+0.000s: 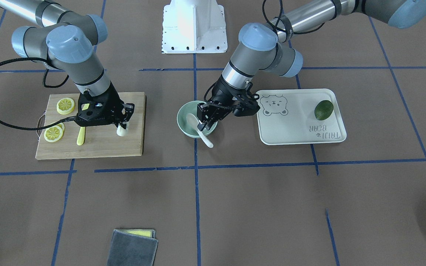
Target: Put spoon and bun in bowl
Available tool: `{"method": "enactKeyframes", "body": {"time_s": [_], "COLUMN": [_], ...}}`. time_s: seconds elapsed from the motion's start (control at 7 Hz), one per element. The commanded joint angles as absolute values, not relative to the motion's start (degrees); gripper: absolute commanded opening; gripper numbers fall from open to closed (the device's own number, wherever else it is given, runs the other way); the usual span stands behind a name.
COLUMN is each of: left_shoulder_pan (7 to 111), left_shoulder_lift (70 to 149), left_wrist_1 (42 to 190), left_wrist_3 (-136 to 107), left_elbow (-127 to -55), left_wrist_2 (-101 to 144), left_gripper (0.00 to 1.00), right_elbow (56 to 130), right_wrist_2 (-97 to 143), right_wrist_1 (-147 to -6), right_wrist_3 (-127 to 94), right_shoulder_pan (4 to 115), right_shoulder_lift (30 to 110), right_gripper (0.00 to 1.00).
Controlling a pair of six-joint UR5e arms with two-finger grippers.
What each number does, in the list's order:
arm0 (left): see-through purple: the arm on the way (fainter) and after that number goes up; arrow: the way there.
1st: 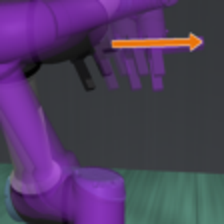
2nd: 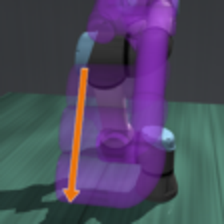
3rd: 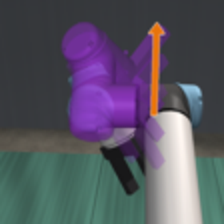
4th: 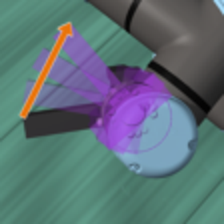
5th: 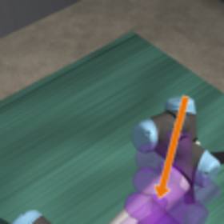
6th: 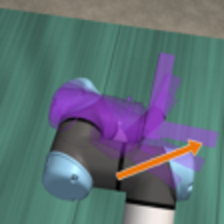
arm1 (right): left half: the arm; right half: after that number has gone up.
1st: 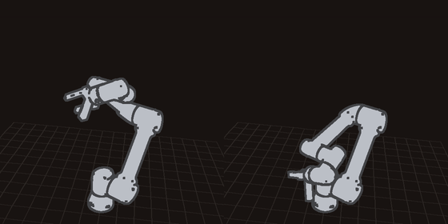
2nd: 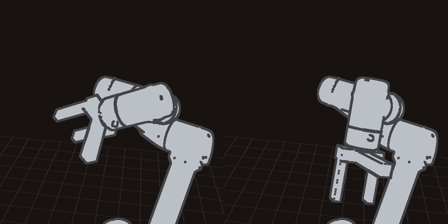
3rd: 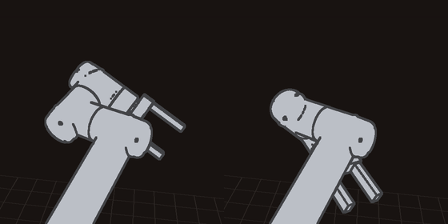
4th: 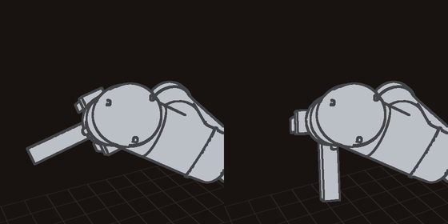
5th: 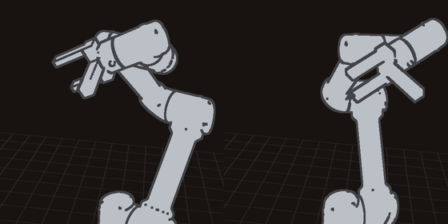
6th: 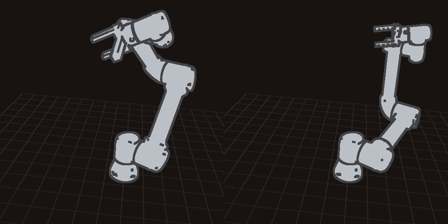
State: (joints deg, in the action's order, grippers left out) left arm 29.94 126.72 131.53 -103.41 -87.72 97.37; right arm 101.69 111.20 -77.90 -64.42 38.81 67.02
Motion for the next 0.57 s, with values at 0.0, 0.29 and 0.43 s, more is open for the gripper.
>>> {"method": "enactKeyframes", "body": {"time_s": [0.0, 0.29, 0.43], "left_shoulder_pan": [29.9, 31.8, 32.9], "left_shoulder_lift": [126.0, 124.4, 124.4], "left_wrist_1": [131.1, 120.2, 111.6], "left_wrist_3": [-102.8, -95.2, -89.0], "left_elbow": [-89.7, -96.6, -100.2], "left_wrist_2": [98.1, 101.3, 101.4], "left_gripper": [1.00, 1.00, 1.00], "right_elbow": [101.7, 101.6, 101.0], "right_wrist_2": [111.2, 111.1, 110.9], "right_wrist_1": [-78.0, -77.6, -77.8], "right_wrist_3": [-64.6, -64.7, -64.9], "right_shoulder_pan": [38.9, 38.8, 38.5], "right_shoulder_lift": [65.8, 62.9, 60.0], "right_gripper": [0.00, 0.00, 0.00]}}
